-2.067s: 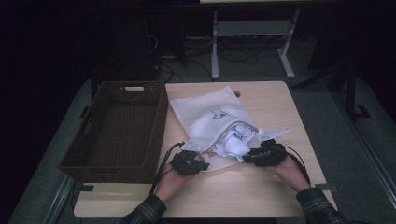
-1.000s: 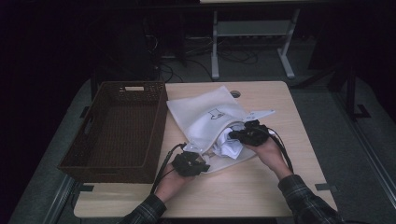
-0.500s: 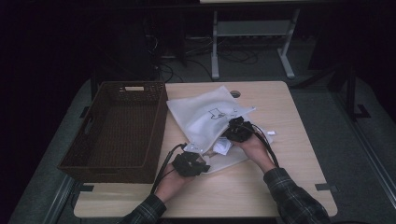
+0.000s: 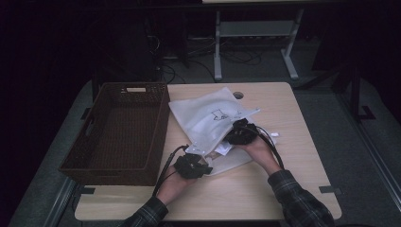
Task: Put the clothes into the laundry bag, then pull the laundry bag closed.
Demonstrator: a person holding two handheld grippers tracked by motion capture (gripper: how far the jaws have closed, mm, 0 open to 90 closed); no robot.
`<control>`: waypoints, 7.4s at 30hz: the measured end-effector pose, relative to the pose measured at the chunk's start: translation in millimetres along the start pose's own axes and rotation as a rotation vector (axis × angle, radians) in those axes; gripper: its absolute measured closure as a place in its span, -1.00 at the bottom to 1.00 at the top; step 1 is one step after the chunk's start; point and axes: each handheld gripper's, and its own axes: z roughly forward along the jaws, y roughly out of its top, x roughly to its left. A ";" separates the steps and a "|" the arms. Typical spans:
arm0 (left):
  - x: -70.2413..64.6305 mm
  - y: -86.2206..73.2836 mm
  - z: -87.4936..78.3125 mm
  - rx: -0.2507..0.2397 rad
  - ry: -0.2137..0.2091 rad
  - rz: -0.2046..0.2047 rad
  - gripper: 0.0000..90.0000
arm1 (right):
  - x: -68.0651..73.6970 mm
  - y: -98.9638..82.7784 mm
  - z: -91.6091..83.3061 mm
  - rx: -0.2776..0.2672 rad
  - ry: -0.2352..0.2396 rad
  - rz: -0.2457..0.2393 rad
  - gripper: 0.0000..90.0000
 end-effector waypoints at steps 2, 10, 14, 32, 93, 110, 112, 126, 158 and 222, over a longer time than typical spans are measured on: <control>0.1 0.0 0.0 0.000 -0.001 -0.002 0.90 | 0.9 -2.6 -10.4 -0.007 0.018 0.017 0.18; 0.1 0.0 0.1 0.000 0.001 -0.001 0.90 | 9.0 -23.6 -42.6 -0.001 0.030 0.075 -0.43; 0.2 0.0 0.4 0.000 0.000 -0.002 0.90 | 16.3 -37.9 -43.8 0.025 0.034 0.091 -0.57; -0.6 0.3 1.5 0.004 0.001 -0.001 0.90 | 16.9 -39.5 6.9 0.056 0.016 0.010 0.72; 2.4 -0.8 -0.6 -0.012 -0.010 -0.007 0.89 | -12.7 -29.8 -21.8 -0.004 -0.047 0.038 -0.06; 2.3 -0.7 -1.2 -0.013 -0.008 -0.005 0.88 | -53.7 -72.3 -76.5 -0.007 -0.177 0.082 -0.19; 2.2 -0.7 -1.1 -0.013 -0.007 -0.004 0.88 | -61.9 -77.4 -78.9 -0.003 -0.202 0.093 -0.19; 2.0 -0.5 -1.8 -0.015 0.003 -0.002 0.88 | -92.3 -97.8 -70.3 -0.006 -0.095 0.226 0.38; 10.3 -10.4 -14.3 -0.009 0.029 -0.035 0.88 | -20.8 -122.1 -118.1 0.068 -0.149 0.124 0.83; -1.2 69.6 16.7 -0.052 0.026 0.175 0.96 | 7.2 -42.8 -81.0 0.038 0.062 -0.160 0.95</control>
